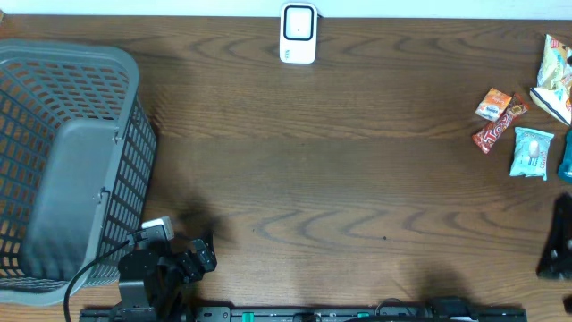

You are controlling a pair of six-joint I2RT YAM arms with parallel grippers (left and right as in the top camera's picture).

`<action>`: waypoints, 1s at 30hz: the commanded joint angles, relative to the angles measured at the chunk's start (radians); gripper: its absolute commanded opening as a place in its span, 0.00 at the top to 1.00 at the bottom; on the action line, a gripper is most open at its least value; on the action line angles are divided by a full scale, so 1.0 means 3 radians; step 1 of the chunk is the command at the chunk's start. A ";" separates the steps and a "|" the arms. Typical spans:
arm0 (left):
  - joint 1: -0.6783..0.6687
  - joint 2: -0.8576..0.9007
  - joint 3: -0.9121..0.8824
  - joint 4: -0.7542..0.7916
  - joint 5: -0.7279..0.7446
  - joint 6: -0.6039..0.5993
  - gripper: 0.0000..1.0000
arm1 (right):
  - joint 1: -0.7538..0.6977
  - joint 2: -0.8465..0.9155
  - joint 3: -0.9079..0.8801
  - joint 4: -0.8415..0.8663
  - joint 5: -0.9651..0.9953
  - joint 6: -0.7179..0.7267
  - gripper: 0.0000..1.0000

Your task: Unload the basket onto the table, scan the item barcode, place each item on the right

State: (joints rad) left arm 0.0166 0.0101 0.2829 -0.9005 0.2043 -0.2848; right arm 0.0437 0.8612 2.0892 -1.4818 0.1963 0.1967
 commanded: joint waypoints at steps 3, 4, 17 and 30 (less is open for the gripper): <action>0.0005 -0.0017 -0.0017 -0.0112 0.0004 0.0020 0.02 | 0.0010 -0.0416 -0.0076 -0.0047 0.0229 -0.0125 0.01; 0.0005 -0.0017 -0.0017 -0.0112 0.0004 0.0020 0.02 | 0.0010 -0.0498 -0.0089 -0.0075 0.0251 -0.0125 0.01; 0.0005 -0.0017 -0.0017 -0.0112 0.0004 0.0020 0.02 | 0.0009 -0.1780 -0.0646 -0.0261 0.0432 -0.0095 0.01; 0.0005 -0.0017 -0.0017 -0.0112 0.0004 0.0020 0.02 | 0.0005 -0.2831 -0.2291 0.0525 0.0633 0.0118 0.01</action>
State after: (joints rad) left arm 0.0166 0.0101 0.2829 -0.9005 0.2043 -0.2848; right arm 0.0433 0.0101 1.5051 -1.3815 0.3687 0.2138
